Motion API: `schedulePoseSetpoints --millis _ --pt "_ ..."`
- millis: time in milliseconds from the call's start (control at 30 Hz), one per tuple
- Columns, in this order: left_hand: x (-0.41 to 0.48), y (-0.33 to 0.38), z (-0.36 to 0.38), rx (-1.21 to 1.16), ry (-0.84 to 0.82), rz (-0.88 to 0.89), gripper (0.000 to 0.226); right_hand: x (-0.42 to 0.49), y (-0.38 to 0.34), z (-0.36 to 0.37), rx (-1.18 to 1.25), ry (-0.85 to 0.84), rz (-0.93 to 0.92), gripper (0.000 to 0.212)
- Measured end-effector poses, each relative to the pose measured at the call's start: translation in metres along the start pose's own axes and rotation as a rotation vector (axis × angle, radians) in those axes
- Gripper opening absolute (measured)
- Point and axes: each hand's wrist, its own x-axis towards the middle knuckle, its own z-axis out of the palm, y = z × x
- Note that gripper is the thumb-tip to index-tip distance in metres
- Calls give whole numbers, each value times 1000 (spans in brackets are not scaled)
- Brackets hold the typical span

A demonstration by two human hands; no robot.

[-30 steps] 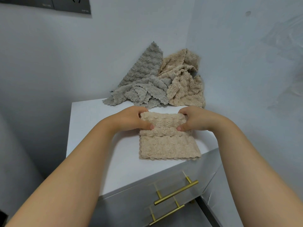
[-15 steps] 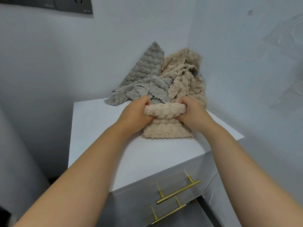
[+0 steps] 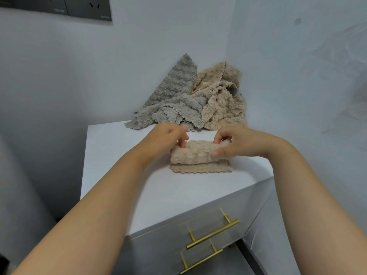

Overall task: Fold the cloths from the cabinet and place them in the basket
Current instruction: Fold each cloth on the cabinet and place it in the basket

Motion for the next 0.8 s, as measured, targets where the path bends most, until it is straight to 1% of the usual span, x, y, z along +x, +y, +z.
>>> schedulePoseSetpoints --millis 67,167,200,267,300,333,400,433,500,567,600,633,700,733,800 --pt "2 0 4 49 19 15 43 1 -1 0 38 5 -16 27" --pt "4 -1 8 133 -19 19 42 6 -1 2 8 40 13 28" --pt "5 -1 8 171 -36 19 40 8 -1 4 4 26 19 25" --pt "4 0 7 231 -81 5 27 12 3 7 -29 -19 51 13" --pt "3 1 7 264 -117 -10 25 13 5 9 -79 -36 78 15" --pt "3 3 7 305 -160 -34 28 15 7 10 -142 -52 112 24" --pt "2 6 5 403 -224 -90 42 16 6 12 -212 -72 187 45" --pt "3 9 5 444 -238 -111 49 17 5 12 -226 -85 219 51" --pt "4 12 6 499 -241 -165 67 17 4 12 -248 -109 285 53" --pt "5 12 8 522 -229 -212 78 17 5 13 -222 -102 338 47" --pt "5 12 9 512 -219 -224 80 16 5 13 -197 -87 358 48" --pt "5 13 10 497 -207 -231 81 15 5 14 -167 -70 369 52" --pt "2 15 14 470 -165 -230 79 12 5 17 -84 -23 400 72" --pt "1 18 17 458 -139 -223 76 8 5 18 -29 1 415 76" --pt "-2 19 25 405 -68 -204 62 1 3 23 87 65 423 72"
